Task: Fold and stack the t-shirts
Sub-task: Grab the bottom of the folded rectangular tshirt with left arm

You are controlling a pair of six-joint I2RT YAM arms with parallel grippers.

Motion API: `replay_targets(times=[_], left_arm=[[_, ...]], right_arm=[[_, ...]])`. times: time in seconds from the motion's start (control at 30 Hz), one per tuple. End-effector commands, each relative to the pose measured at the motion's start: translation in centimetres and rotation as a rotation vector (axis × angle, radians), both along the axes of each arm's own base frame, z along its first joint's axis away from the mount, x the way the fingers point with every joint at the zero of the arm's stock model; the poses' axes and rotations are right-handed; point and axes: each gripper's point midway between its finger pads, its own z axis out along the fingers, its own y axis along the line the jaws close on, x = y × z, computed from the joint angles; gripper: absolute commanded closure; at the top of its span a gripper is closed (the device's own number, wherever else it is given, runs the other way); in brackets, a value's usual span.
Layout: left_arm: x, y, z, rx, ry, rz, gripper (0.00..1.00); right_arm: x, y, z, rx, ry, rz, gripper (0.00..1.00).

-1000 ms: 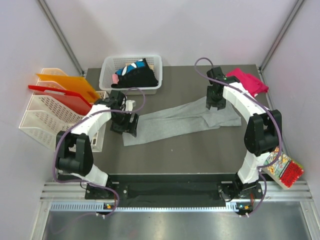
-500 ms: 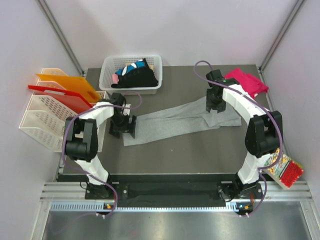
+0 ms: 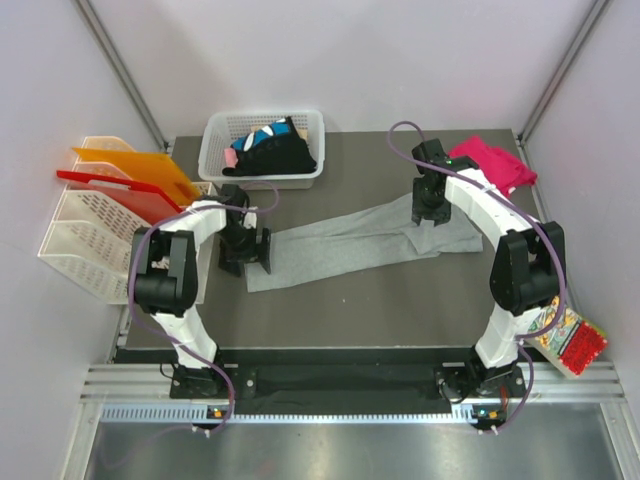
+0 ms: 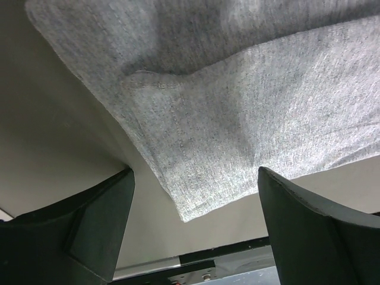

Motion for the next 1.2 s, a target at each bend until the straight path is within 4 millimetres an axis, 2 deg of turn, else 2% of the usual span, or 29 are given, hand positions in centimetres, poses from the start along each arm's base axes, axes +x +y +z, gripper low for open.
replay_targets(times=[0.0,0.17,0.3,0.47,0.9,1.17], left_arm=[[1.6,-0.1,-1.1,-0.031,-0.060,0.040,0.11],[1.5,0.7,-1.4,0.018,-0.099,0.095,0.15],[1.6,1.9,-1.7,0.083,-0.128,0.141,0.29],[1.8,2.4,-2.5,0.115,-0.107,0.173,0.35],[1.6,0.9,-3.8,0.038,-0.047,0.171,0.55],[1.4,-0.1,-4.3,-0.017,-0.027,0.155,0.55]], right_arm=[[0.4,0.8,1.7,0.013,-0.043,0.026,0.57],[0.1,1.0,1.6,0.012,-0.037,0.036,0.57],[-0.3,0.9,1.9,0.009,-0.035,0.037,0.57],[-0.9,1.2,2.1,0.018,-0.038,0.035,0.58],[-1.8,1.8,2.6,0.032,-0.041,0.036,0.59],[-2.2,1.9,3.0,0.030,-0.045,0.037,0.59]])
